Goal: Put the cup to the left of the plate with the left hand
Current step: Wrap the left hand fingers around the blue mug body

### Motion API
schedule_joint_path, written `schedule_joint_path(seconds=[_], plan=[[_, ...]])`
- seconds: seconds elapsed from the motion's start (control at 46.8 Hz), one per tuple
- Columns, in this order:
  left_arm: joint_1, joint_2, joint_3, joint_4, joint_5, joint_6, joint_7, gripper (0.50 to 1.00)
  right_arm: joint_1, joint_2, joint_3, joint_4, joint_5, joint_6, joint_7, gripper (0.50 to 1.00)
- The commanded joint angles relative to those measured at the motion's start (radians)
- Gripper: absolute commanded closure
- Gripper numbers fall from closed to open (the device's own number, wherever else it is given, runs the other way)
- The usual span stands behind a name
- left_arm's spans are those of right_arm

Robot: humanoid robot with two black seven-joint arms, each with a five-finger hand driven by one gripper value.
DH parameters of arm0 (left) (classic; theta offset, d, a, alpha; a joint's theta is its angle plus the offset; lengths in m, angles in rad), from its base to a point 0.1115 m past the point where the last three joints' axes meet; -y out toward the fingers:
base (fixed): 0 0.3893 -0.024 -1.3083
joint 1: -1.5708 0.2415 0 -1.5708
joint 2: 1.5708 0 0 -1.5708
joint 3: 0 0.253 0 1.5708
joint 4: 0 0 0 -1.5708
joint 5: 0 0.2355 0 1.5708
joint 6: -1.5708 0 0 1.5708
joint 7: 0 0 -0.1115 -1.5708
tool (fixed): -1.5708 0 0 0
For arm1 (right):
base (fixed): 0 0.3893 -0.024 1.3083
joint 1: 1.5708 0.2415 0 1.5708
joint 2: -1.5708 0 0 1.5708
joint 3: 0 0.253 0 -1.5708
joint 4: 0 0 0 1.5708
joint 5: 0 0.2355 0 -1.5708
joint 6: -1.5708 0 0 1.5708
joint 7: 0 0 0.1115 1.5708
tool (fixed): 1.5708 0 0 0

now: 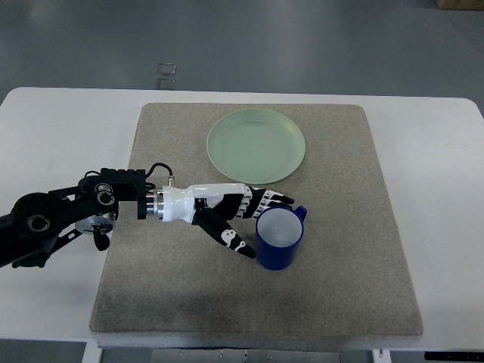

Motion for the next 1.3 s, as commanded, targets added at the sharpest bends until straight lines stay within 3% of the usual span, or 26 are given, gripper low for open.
schedule_joint_path(seconds=[0.0,0.492,0.812,1.005,1.283], plan=[[0.000,-0.015,0.001,0.002,0.002,0.000,0.003,0.504,0.000,0.000,0.000,0.000,0.000,0.000,0.000,0.568],[0.008,-0.050,0.001,0.032,0.002,0.005,0.002,0.504,0.000,0.000,0.000,0.000,0.000,0.000,0.000,0.568],[0.008,-0.062,0.001,0.040,0.005,0.006,0.002,0.529,0.000,0.000,0.000,0.000,0.000,0.000,0.000,0.568],[0.008,-0.067,0.001,0.048,0.005,0.023,0.002,0.561,0.000,0.000,0.000,0.000,0.000,0.000,0.000,0.568],[0.008,-0.071,0.002,0.051,0.007,0.026,0.000,0.671,0.000,0.000,0.000,0.000,0.000,0.000,0.000,0.568]])
